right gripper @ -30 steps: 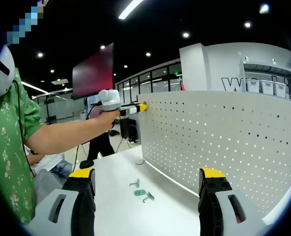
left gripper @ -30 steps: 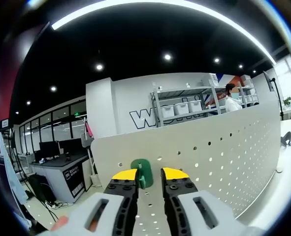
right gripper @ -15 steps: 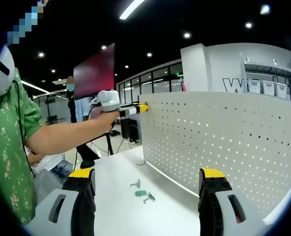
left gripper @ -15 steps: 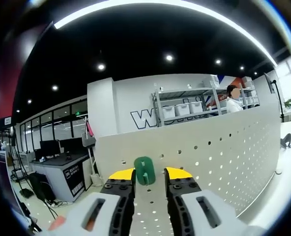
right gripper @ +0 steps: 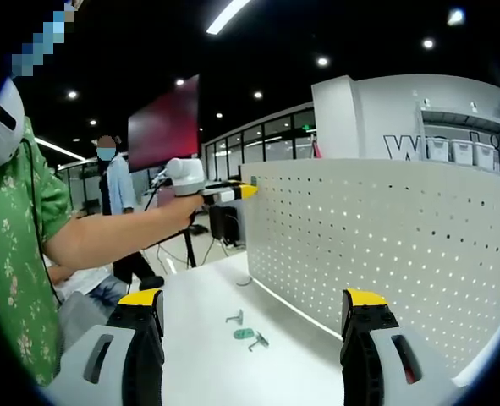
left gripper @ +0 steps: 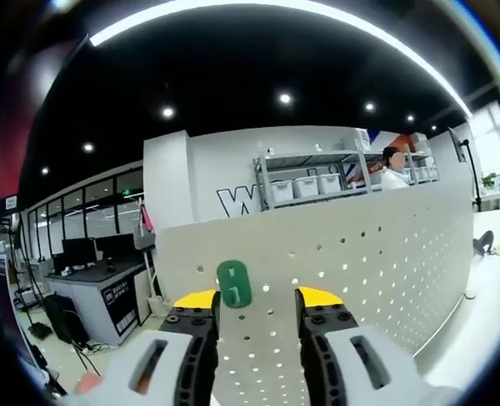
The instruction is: Insert the hook assembly into the mounting plate slot until the hook locks in place.
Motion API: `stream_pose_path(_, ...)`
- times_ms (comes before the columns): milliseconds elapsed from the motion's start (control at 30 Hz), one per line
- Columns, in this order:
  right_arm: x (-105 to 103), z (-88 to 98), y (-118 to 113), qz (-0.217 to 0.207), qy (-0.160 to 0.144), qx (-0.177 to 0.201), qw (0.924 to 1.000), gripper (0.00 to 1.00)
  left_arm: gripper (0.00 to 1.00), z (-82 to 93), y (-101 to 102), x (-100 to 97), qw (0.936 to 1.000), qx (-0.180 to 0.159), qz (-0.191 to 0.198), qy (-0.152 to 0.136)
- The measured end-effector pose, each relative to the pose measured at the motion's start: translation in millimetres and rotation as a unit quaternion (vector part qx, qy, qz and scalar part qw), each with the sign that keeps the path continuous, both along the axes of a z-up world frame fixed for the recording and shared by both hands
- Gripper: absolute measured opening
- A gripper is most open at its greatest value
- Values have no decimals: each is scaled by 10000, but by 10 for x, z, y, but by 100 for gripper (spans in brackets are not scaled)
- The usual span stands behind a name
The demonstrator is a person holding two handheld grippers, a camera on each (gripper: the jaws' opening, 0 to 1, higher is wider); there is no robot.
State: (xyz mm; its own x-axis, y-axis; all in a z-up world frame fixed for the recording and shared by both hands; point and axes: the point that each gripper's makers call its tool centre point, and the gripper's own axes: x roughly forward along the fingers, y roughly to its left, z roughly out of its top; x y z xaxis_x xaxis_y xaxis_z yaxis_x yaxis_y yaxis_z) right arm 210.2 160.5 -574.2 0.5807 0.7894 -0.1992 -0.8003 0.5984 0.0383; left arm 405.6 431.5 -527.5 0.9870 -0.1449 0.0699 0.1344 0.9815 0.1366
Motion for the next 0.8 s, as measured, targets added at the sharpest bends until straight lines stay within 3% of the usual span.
stream_pose_path(800,-76,38,37,138,-56,33,9999,89,61,-286,-338,-525,9963,-239,-531,627)
